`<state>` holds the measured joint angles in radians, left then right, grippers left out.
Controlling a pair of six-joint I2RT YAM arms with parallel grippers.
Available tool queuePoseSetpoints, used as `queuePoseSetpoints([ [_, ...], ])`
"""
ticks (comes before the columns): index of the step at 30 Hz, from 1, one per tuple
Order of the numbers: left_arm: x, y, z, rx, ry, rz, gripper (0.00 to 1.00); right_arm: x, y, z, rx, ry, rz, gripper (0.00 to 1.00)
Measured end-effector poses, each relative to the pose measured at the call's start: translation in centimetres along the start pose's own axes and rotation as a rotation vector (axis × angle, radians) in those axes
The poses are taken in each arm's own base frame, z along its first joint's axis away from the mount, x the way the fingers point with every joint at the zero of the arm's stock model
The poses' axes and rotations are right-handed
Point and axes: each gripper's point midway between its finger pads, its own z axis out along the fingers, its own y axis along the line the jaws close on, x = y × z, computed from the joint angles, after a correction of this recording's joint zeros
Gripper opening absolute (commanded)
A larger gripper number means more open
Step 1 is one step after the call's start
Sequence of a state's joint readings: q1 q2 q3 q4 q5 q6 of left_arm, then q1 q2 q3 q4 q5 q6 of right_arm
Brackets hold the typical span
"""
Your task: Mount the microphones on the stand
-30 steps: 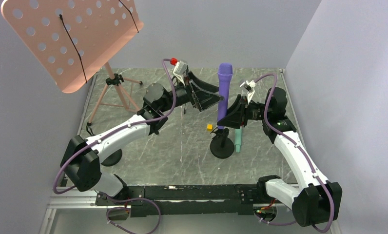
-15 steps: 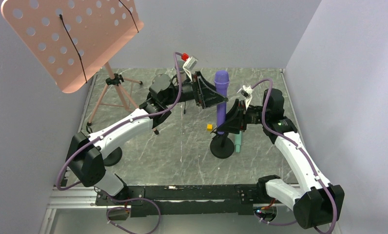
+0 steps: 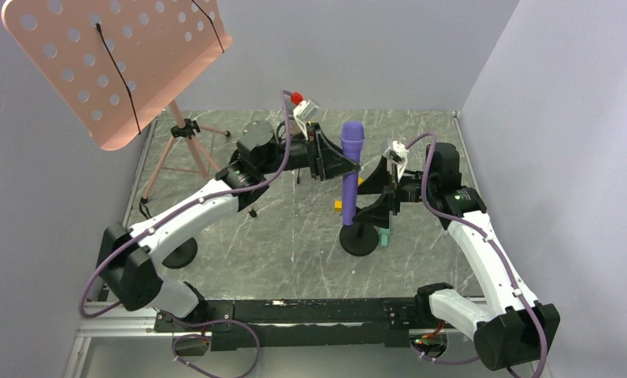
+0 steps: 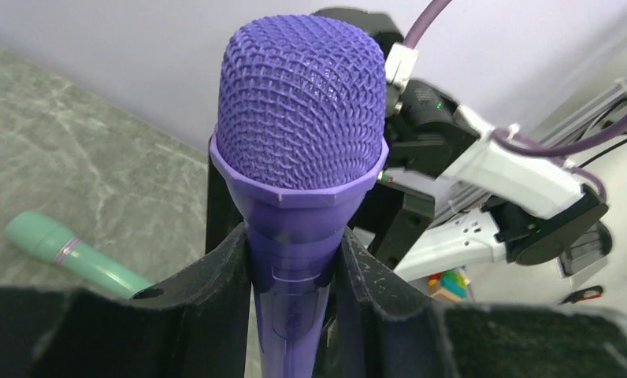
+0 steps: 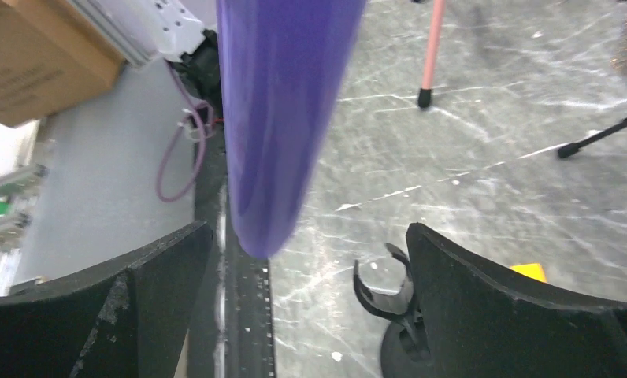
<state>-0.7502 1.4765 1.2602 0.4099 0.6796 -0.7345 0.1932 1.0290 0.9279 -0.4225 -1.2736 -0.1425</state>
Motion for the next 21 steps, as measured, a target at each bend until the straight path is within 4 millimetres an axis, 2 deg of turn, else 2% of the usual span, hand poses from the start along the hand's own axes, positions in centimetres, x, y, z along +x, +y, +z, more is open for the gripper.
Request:
queuePoseSetpoints([
  [6,-0.5,-2.2,-4.1,-0.088,0.006,0.139,0.0,-0.4,-0.7,-1.1,0.087,0.066,-0.175,1.0],
  [10,-1.0,-4.5,-7.2,-0.116,-0.002,0.29,0.0,1.0,-1.3,-1.6,0.114,0.121,-0.237,1.0],
  [14,-0.1,-4.6,-8.5,-0.124,0.033,0.365,0.0,1.5,-1.7,-1.7,0.102,0.151,-0.243,1.0],
  [17,1.5,-3.5,-8.4,-0.126,0.091,0.365,0.0,-0.2,-1.6,-1.5,0.076,0.137,-0.242,1.0],
  [21,3.9,-1.4,-7.7,-0.129,0.166,0.324,0.0,-4.5,-0.5,-1.2,0.038,0.049,-0.251,1.0],
])
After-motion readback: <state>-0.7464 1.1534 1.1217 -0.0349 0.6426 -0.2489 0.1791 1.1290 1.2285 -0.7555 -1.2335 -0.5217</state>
